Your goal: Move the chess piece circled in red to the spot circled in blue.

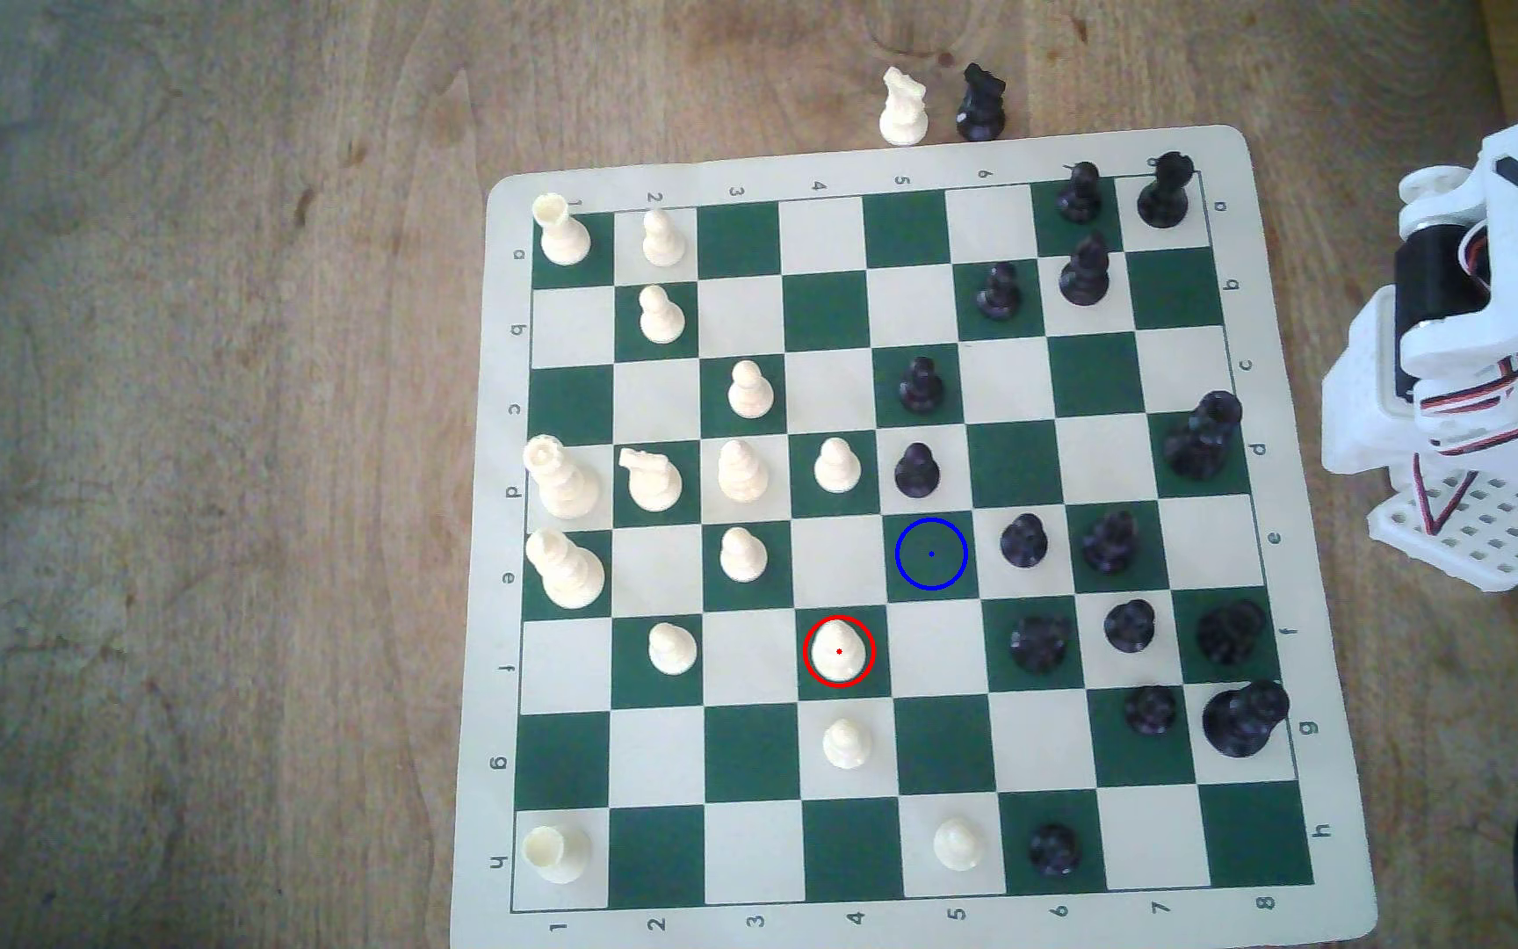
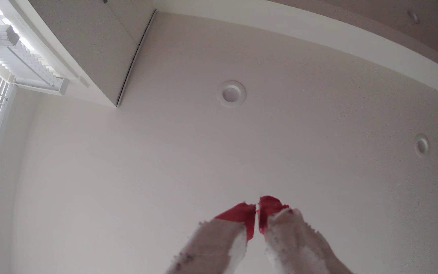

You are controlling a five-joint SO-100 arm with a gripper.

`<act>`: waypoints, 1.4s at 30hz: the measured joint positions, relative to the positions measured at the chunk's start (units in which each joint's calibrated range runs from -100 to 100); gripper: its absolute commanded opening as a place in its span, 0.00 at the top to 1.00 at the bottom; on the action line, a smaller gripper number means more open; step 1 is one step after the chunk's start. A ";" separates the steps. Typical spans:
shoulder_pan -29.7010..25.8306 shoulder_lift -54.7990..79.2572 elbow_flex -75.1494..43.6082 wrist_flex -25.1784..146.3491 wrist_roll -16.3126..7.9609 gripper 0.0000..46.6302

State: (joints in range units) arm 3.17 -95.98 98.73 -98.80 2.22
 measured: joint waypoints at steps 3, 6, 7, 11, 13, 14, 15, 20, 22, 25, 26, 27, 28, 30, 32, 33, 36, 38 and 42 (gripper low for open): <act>-0.29 0.00 0.00 0.00 0.00 1.00; -1.03 0.00 0.00 0.08 0.05 1.00; -1.55 0.00 0.00 1.04 0.20 1.00; -2.21 0.00 0.00 7.89 0.20 1.00; -2.21 0.00 0.00 13.15 0.20 1.00; -1.62 0.00 0.00 17.69 0.20 1.00; -1.40 0.00 0.00 19.76 0.20 1.00; -0.29 0.00 0.00 33.07 0.20 1.00; 0.00 0.00 -1.45 39.68 0.20 0.99; 0.00 0.08 -3.16 56.49 0.15 0.99; 0.00 0.34 -3.62 59.92 0.15 1.00; 0.07 0.00 -4.88 65.26 0.15 1.00; 0.07 0.00 -5.60 68.05 0.15 1.00; 0.07 0.00 -7.32 73.86 0.15 1.00; -1.25 0.08 -10.57 84.14 0.00 1.00; -1.70 0.17 -11.66 87.09 0.05 1.00; -3.39 1.09 -18.98 104.22 -0.10 1.00; -4.79 2.93 -23.05 115.46 -0.15 1.00; -8.85 9.64 -30.37 130.28 -0.20 1.00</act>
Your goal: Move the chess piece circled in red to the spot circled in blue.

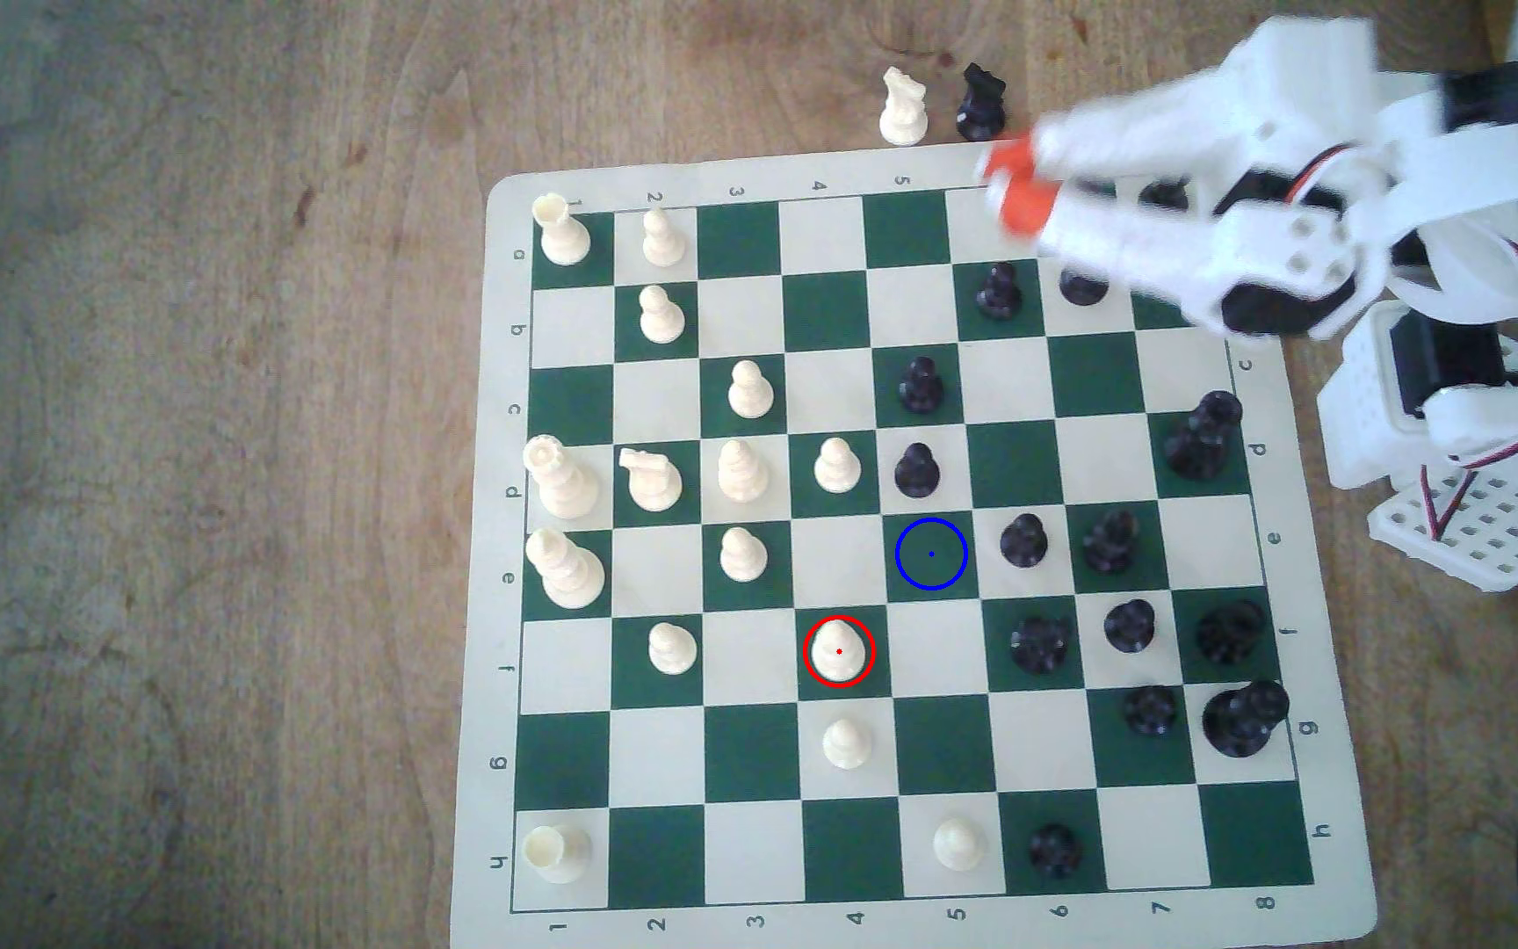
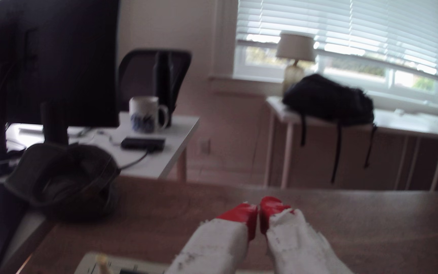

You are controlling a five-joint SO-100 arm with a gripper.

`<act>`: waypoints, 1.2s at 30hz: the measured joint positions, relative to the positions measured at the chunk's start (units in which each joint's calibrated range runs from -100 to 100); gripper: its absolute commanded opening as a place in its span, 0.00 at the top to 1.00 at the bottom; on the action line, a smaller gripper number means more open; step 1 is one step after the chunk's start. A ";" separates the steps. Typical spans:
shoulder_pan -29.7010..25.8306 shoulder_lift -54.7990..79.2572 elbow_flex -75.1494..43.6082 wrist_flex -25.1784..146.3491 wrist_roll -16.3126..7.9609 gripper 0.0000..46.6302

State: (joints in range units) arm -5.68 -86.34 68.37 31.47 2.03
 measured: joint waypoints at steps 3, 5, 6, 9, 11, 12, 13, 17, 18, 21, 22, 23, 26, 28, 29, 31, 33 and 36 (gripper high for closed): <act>-4.42 6.62 -6.15 8.61 -0.98 0.99; -5.90 9.30 -7.86 10.84 -1.17 0.98; -6.78 10.98 -9.04 12.19 -1.56 0.94; -9.73 17.18 -11.93 15.30 -2.34 0.92; -10.77 23.80 -13.47 15.46 -2.54 0.91; -10.99 25.64 -13.47 15.46 -2.54 0.90; -11.28 27.31 -13.83 15.78 -2.54 0.89; -12.17 38.71 -18.35 16.49 -2.88 0.82; -12.17 40.30 -18.98 16.57 -2.98 0.81; -12.98 45.83 -21.42 16.65 -3.32 0.75; -13.05 46.75 -21.87 16.65 -3.32 0.73; -13.27 48.01 -22.59 16.65 -3.32 0.71; -14.09 52.70 -24.67 16.73 -3.32 0.71; -14.75 56.64 -26.84 16.97 -3.32 0.72; -14.97 58.82 -28.02 16.97 -3.32 0.72; -15.12 61.83 -29.82 17.13 -3.32 0.72; -15.04 66.11 -32.44 17.13 -3.08 0.74; -14.97 68.71 -34.52 17.13 -2.78 0.76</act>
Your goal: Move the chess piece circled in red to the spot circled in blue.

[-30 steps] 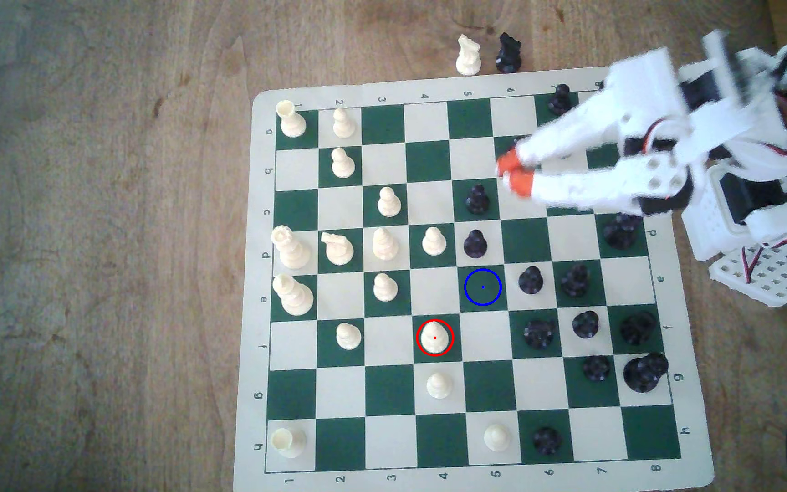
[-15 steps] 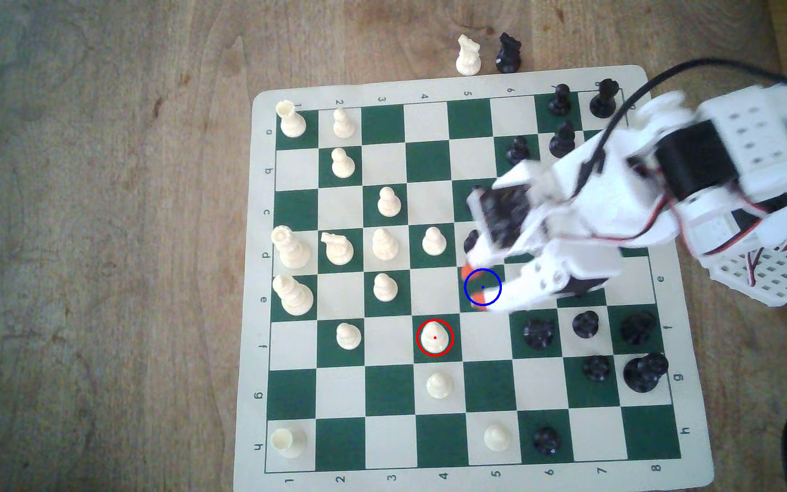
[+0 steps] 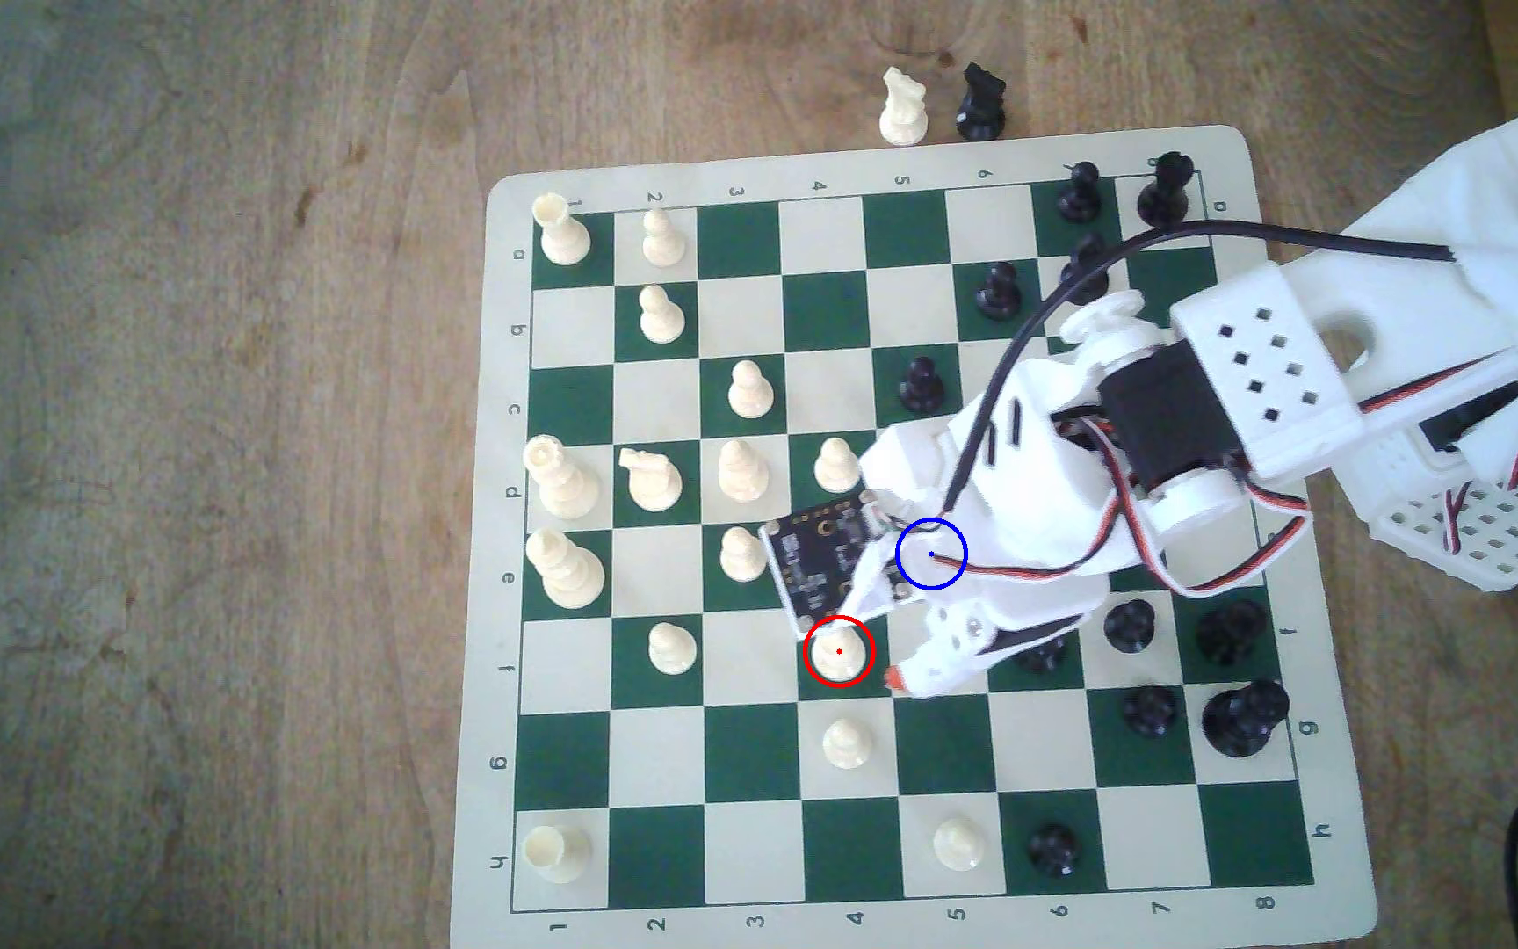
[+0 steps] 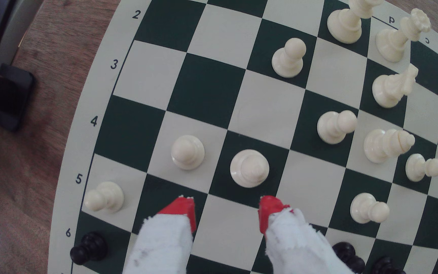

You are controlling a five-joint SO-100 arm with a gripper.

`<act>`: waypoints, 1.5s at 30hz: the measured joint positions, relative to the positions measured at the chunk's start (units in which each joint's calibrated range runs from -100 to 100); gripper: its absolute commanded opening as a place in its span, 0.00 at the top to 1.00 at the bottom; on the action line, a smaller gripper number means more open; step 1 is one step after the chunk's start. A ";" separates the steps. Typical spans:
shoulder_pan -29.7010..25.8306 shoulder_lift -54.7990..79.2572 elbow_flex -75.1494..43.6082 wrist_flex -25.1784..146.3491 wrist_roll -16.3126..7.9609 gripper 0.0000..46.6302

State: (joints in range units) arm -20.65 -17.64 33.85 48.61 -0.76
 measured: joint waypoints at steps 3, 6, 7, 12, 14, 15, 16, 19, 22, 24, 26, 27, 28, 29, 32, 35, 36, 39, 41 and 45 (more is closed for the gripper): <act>0.15 3.35 -2.26 0.00 0.15 0.82; 0.74 5.95 -4.52 0.00 0.15 0.78; 0.74 6.45 -4.97 0.00 0.15 0.78; 0.74 9.72 -6.96 0.00 0.15 0.73; 0.74 10.47 -7.59 0.00 0.15 0.73; 0.74 11.23 -8.22 0.00 0.15 0.73; 0.74 11.56 -8.31 0.00 0.15 0.73; 0.74 13.07 -9.31 0.00 0.54 0.73; 0.88 13.74 -9.85 0.00 0.73 0.73; 1.55 13.91 -9.85 0.00 0.78 0.73; 1.99 13.91 -9.85 0.00 0.78 0.73; 2.14 14.24 -9.94 0.00 0.78 0.73; 2.14 15.42 -9.94 0.00 0.78 0.73; 2.06 15.84 -9.94 0.00 0.78 0.73; 2.06 16.76 -9.94 0.00 0.78 0.74; 2.06 17.60 -10.03 0.00 0.73 0.75; 1.99 17.93 -10.39 0.00 0.73 0.75; 1.55 19.02 -11.57 0.00 0.73 0.76; 1.33 19.27 -12.47 0.00 0.44 0.76; 1.33 19.27 -12.56 0.00 0.34 0.79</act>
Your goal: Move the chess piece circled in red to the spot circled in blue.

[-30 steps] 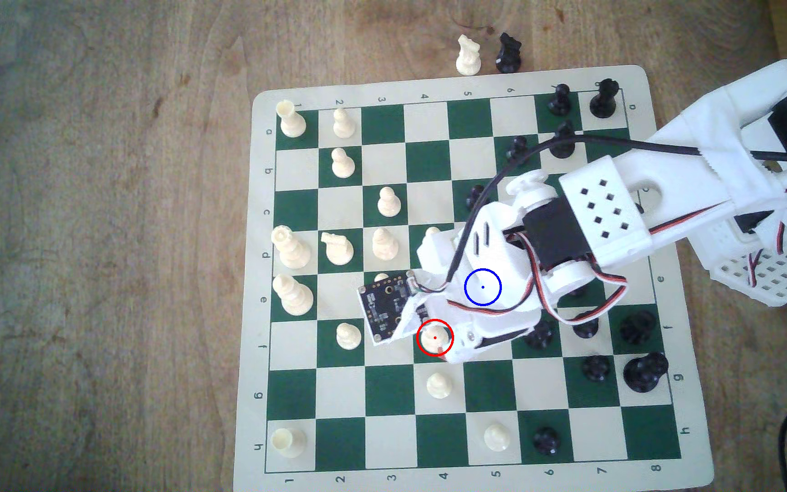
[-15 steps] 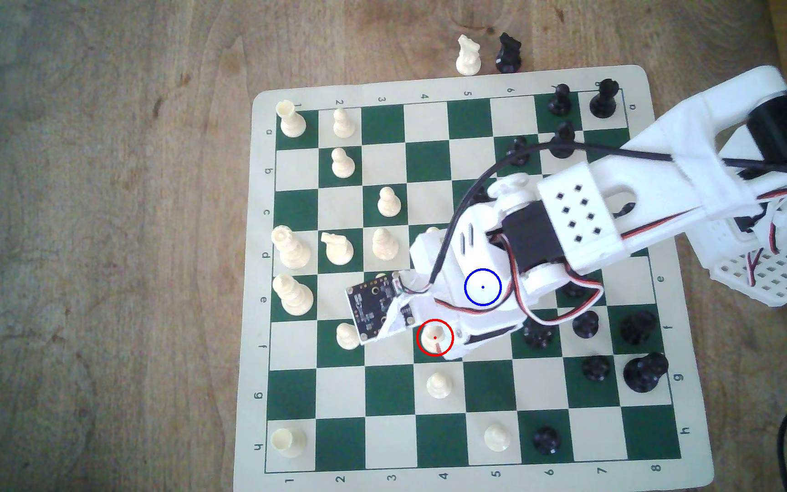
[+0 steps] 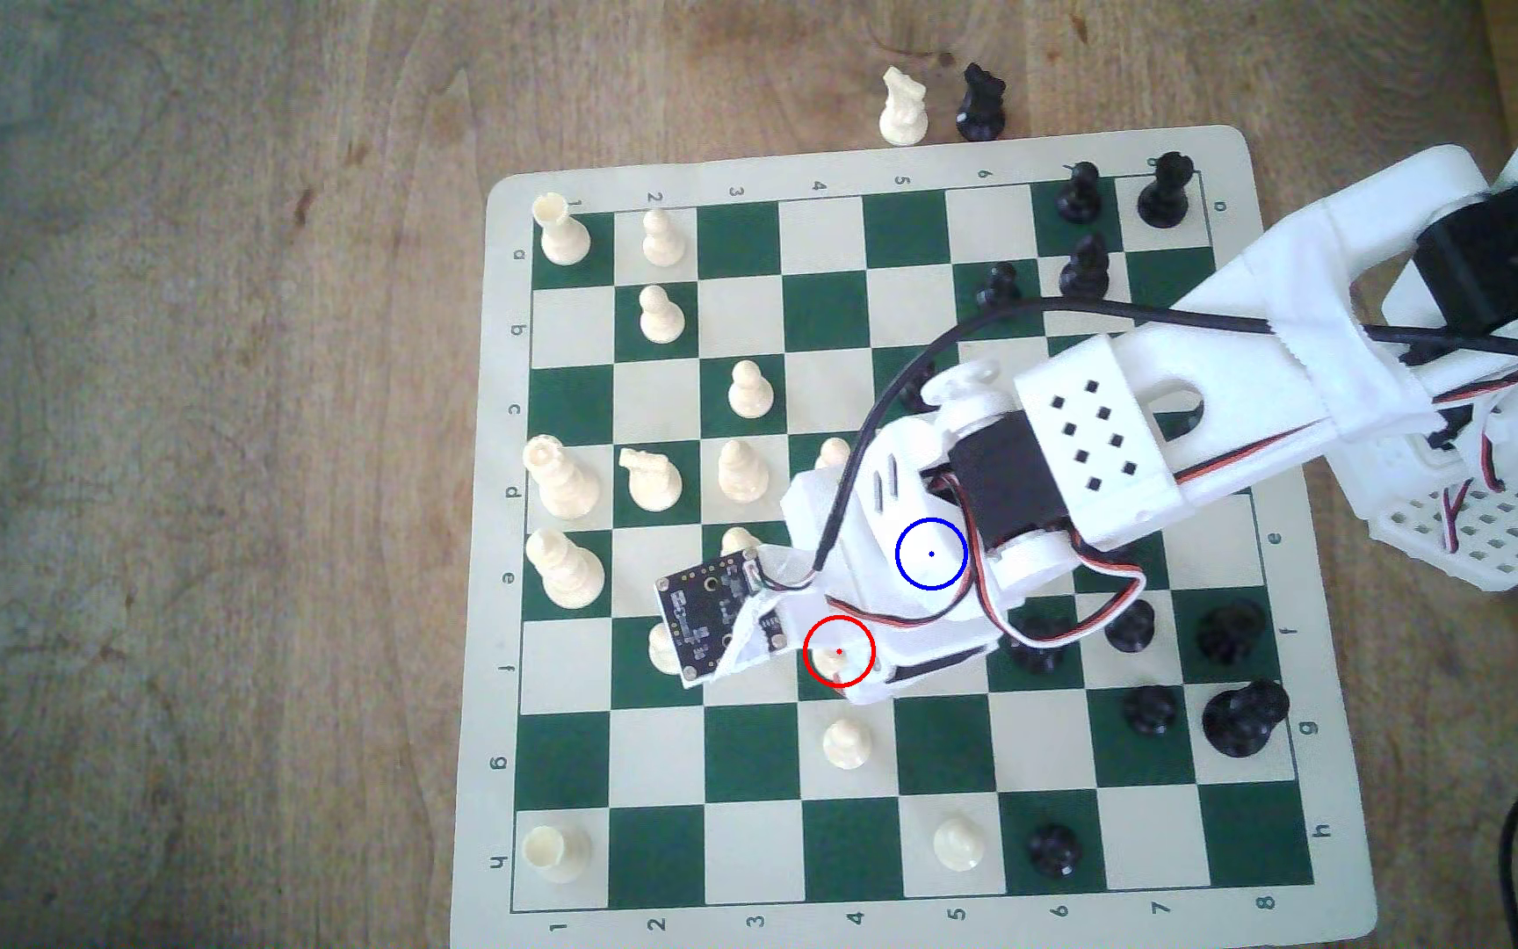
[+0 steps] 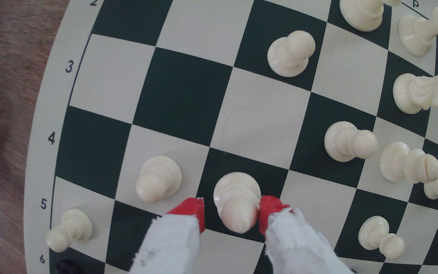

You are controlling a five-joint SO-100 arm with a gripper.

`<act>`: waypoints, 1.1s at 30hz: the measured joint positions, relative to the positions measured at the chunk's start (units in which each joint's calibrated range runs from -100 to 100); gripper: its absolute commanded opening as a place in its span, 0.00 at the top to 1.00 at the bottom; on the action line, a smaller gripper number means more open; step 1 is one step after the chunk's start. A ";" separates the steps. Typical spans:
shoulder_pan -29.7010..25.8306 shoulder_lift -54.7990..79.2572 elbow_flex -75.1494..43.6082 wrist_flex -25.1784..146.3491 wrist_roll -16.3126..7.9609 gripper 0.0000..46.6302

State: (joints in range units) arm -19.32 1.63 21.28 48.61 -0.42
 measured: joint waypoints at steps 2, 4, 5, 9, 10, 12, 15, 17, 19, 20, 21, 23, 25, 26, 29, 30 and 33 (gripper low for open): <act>0.00 0.00 0.00 0.00 0.00 0.81; 0.00 0.00 0.00 0.00 0.00 0.88; 0.00 0.00 0.00 0.00 0.00 0.91; 0.00 0.00 0.00 0.00 0.00 0.95; 0.00 0.00 0.00 0.00 0.00 0.96; 0.00 0.00 0.00 0.00 0.00 0.96; 0.00 0.00 0.00 0.00 0.00 0.99; 0.00 -0.17 0.00 0.00 -0.15 0.99; 0.81 -1.42 0.00 0.00 -0.34 0.99; 1.11 -2.18 0.00 0.40 -0.54 0.99; 1.33 -3.35 0.00 1.12 -0.59 0.99; 1.33 -7.04 0.00 2.95 -0.59 0.99; 1.03 -9.05 0.00 3.98 -0.59 0.99; 1.03 -10.22 0.00 4.38 -0.59 0.99; 1.03 -14.91 0.99 4.70 -0.59 0.99; 1.03 -16.42 2.71 4.70 -0.59 0.99; 1.03 -21.45 10.21 4.70 -0.59 0.99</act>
State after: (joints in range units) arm -18.29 -19.82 31.50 53.31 -1.00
